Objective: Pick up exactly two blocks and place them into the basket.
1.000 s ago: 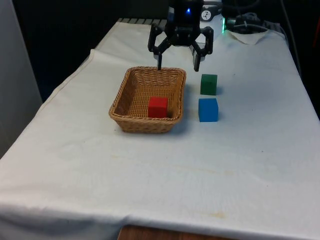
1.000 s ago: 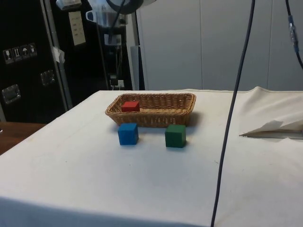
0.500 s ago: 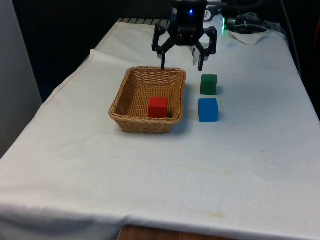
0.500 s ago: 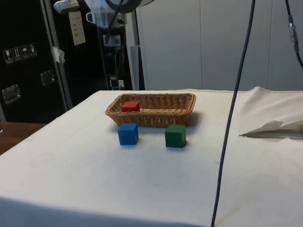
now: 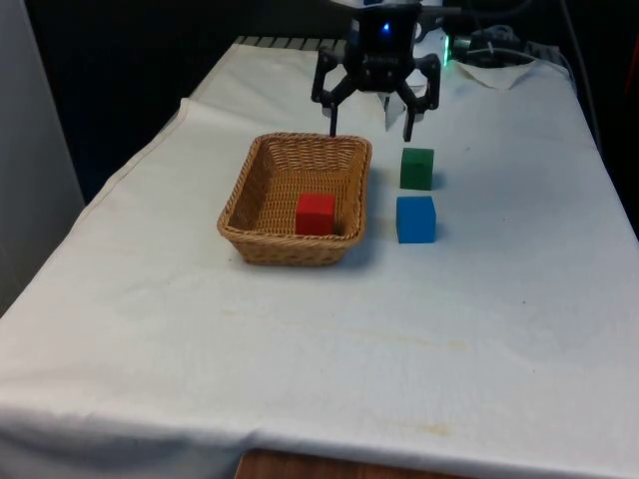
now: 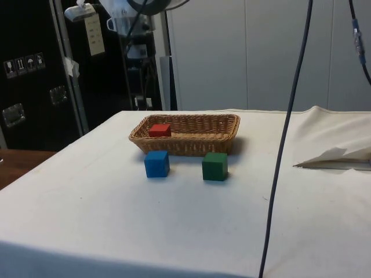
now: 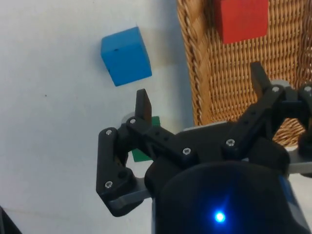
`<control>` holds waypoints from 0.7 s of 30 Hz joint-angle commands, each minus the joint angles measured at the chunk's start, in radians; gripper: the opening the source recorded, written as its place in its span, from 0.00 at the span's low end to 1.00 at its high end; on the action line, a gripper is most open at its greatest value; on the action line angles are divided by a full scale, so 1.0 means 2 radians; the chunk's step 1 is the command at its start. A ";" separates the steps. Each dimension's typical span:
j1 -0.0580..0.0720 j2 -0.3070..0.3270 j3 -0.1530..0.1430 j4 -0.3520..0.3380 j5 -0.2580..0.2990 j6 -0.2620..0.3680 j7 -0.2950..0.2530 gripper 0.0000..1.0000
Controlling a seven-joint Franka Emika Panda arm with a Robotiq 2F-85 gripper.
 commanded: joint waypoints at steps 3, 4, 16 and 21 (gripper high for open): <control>0.001 0.002 0.000 0.003 -0.002 -0.013 0.018 1.00; 0.001 0.002 0.001 0.003 -0.001 -0.015 0.021 1.00; 0.003 -0.005 0.009 -0.005 -0.003 -0.023 0.056 1.00; 0.004 -0.014 0.020 -0.021 -0.002 -0.019 0.073 1.00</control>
